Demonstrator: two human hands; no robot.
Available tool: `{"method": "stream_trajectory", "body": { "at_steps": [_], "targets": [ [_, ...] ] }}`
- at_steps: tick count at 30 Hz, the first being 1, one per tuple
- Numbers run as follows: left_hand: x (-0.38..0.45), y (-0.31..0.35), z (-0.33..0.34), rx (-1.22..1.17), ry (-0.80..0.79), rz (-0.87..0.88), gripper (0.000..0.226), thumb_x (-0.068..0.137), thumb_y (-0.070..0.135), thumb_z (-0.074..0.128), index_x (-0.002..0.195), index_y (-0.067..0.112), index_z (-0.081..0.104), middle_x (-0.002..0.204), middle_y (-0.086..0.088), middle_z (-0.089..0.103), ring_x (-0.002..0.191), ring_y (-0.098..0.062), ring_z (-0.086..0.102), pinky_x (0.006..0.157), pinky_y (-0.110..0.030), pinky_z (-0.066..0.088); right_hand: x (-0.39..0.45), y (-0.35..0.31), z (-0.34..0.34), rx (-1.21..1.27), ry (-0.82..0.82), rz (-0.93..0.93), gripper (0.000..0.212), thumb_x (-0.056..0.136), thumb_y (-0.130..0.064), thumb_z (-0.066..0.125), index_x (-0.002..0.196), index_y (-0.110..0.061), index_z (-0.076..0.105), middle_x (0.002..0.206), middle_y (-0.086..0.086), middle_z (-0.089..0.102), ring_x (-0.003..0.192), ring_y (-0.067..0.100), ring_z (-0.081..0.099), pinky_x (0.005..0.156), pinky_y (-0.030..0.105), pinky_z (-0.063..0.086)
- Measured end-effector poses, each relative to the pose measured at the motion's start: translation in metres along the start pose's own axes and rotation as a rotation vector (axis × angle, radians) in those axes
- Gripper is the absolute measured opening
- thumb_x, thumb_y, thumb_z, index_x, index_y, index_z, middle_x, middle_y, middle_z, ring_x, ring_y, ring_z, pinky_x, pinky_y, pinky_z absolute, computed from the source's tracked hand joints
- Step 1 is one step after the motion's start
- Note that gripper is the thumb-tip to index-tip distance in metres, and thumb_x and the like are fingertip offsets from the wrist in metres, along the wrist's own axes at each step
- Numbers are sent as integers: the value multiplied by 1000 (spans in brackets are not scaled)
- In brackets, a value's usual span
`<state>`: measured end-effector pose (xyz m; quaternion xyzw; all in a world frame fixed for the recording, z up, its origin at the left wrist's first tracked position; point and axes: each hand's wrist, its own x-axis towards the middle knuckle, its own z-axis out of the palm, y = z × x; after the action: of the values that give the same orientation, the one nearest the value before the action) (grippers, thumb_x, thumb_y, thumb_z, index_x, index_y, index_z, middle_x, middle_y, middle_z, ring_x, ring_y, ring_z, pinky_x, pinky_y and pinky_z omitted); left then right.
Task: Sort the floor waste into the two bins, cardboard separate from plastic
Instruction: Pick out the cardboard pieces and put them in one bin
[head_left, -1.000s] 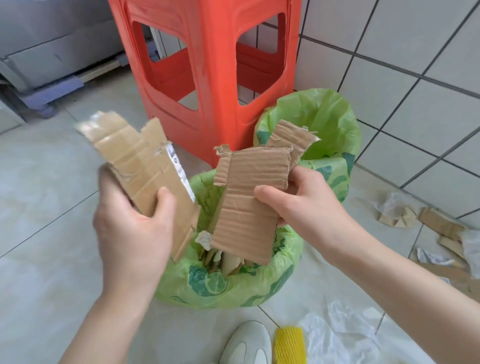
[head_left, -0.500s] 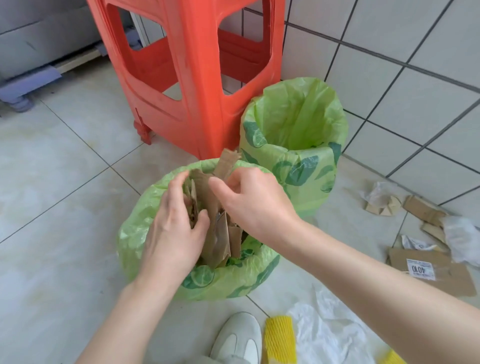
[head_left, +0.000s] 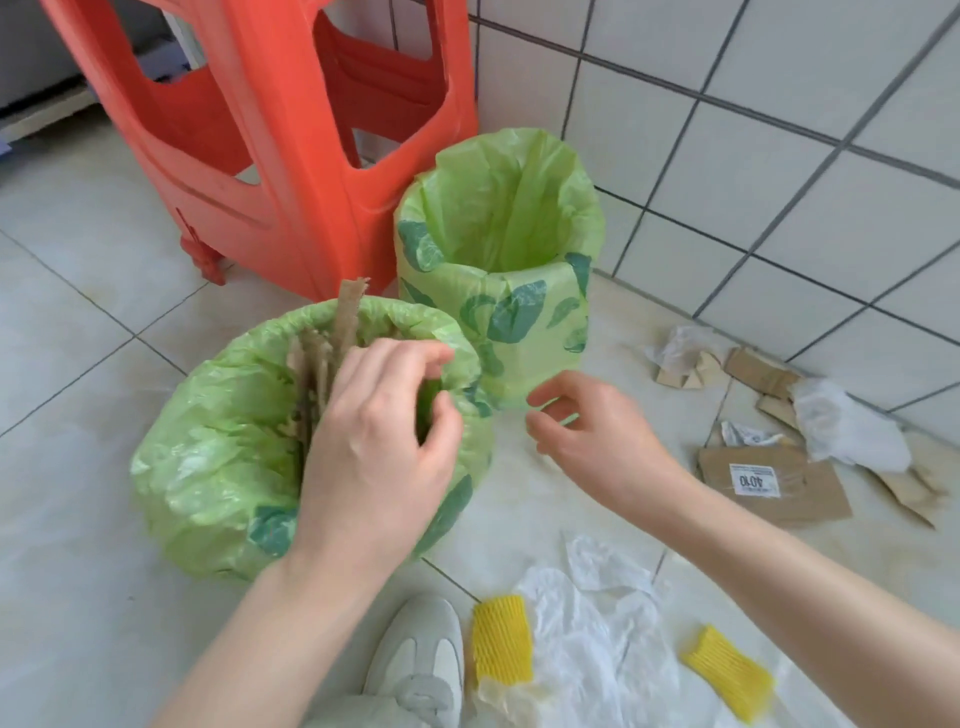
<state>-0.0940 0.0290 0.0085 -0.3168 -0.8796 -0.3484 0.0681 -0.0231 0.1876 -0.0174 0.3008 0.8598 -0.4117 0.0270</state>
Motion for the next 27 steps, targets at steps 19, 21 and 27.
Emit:
{"method": "stream_trajectory", "body": {
  "at_steps": [19,21,27],
  "targets": [
    [-20,80,232,46,-1098,210,21,85,21,54,103,20,63,106,1,63,97,-16,56,86,-24,44,-63,280,-81,-192,120,483,24,85,-18,59,109,-14,60,104,2,62,88,16,54,75,24,37],
    [-2,93,245,87,-1197,230,23,85,20,55,106,18,63,108,0,64,88,-13,52,79,-19,39,-57,297,-83,-227,98,470,32,86,-18,59,117,-13,56,114,6,58,99,21,56,85,29,43],
    [35,136,311,298,-1268,367,34,86,24,56,118,14,54,121,-8,51,113,-25,51,94,-30,42,-37,333,-113,-429,66,466,49,90,-22,55,134,-15,37,132,8,42,118,32,43,98,38,41]
  ]
}}
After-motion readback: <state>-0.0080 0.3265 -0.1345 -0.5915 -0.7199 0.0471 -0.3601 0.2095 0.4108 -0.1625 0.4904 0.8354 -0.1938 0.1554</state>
